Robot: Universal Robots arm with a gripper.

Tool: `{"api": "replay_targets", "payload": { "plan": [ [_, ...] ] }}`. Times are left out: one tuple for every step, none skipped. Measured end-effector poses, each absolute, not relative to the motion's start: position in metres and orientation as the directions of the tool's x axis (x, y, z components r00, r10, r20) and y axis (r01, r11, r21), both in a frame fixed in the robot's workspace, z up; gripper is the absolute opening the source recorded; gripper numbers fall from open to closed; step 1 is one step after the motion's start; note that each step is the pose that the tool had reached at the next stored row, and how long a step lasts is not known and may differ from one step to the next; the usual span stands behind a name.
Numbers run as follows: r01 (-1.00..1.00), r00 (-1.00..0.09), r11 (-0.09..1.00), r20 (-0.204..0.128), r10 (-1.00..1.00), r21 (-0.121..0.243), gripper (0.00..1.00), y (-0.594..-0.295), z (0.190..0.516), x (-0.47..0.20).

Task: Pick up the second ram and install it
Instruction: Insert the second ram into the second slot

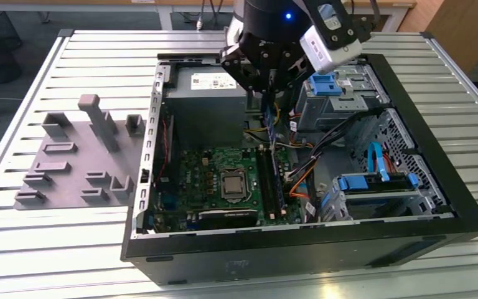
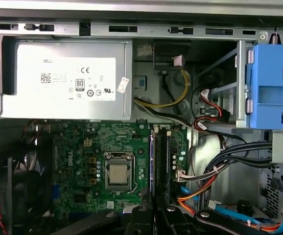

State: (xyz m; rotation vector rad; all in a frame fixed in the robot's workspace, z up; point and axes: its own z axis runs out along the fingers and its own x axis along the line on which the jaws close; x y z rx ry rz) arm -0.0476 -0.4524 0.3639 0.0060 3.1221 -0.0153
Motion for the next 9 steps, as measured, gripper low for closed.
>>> {"api": "replay_targets", "payload": {
  "plan": [
    [0.004,-1.0,1.0,-0.019,0.004,-0.01,0.14,-0.452,0.362,-0.047],
    [0.004,-1.0,1.0,-0.019,0.004,-0.01,0.14,-0.452,0.36,-0.047],
    [0.005,-1.0,1.0,-0.019,0.004,-0.01,0.14,-0.452,0.359,-0.047],
    [0.005,-1.0,1.0,-0.019,0.004,-0.01,0.14,-0.452,0.357,-0.047],
    [0.005,-1.0,1.0,-0.019,0.004,-0.01,0.14,-0.452,0.355,-0.047],
    [0.005,-1.0,1.0,-0.019,0.004,-0.01,0.14,-0.452,0.353,-0.047],
    [0.005,-1.0,1.0,-0.019,0.005,-0.01,0.14,-0.452,0.351,-0.046],
    [0.005,-1.0,1.0,-0.019,0.005,-0.01,0.14,-0.452,0.349,-0.046],
    [0.005,-1.0,1.0,-0.019,0.004,-0.009,0.14,-0.452,0.348,-0.045]
  ]
}}
